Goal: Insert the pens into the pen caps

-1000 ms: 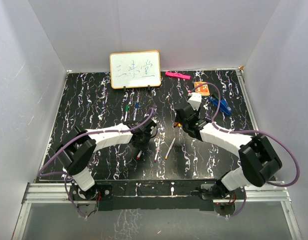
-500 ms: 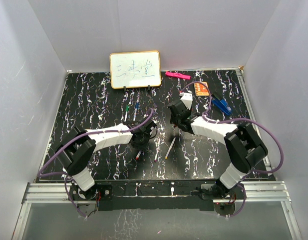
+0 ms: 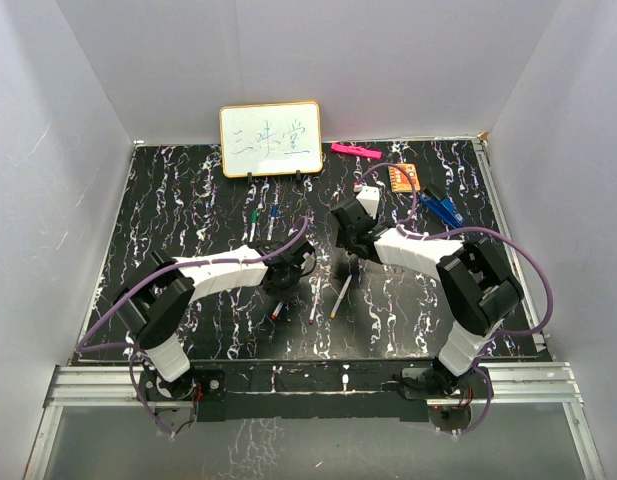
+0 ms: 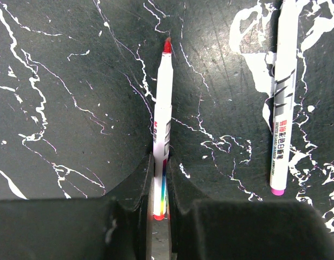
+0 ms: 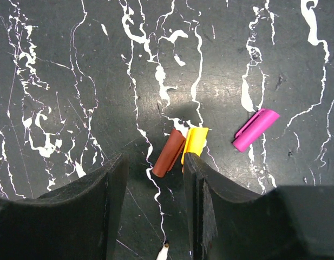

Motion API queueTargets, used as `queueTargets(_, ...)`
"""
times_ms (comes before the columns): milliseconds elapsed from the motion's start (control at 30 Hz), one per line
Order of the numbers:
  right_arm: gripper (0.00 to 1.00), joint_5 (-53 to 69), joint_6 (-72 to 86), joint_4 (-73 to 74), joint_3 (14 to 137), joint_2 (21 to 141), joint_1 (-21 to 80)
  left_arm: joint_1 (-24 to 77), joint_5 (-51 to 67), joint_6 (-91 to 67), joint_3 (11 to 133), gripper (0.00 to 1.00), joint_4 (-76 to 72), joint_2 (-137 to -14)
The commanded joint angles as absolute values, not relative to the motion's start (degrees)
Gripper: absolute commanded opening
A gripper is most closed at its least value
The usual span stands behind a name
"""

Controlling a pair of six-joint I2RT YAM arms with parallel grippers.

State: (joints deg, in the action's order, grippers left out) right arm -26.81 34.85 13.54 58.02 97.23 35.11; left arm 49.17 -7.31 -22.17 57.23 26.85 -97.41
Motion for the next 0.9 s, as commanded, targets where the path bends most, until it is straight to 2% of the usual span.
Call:
queueTargets(0, 0.43, -26.33, 35.95, 13.24, 61.41, 98.47, 34.89, 48.75, -7.16, -22.76, 53.75, 0.00, 29.35, -99.09)
queueTargets(867, 0.40, -28.42, 38.40, 16.45, 64.11, 105.40, 34.69, 48.66, -6.62, -23.11, 53.27, 0.00, 27.01, -99.84)
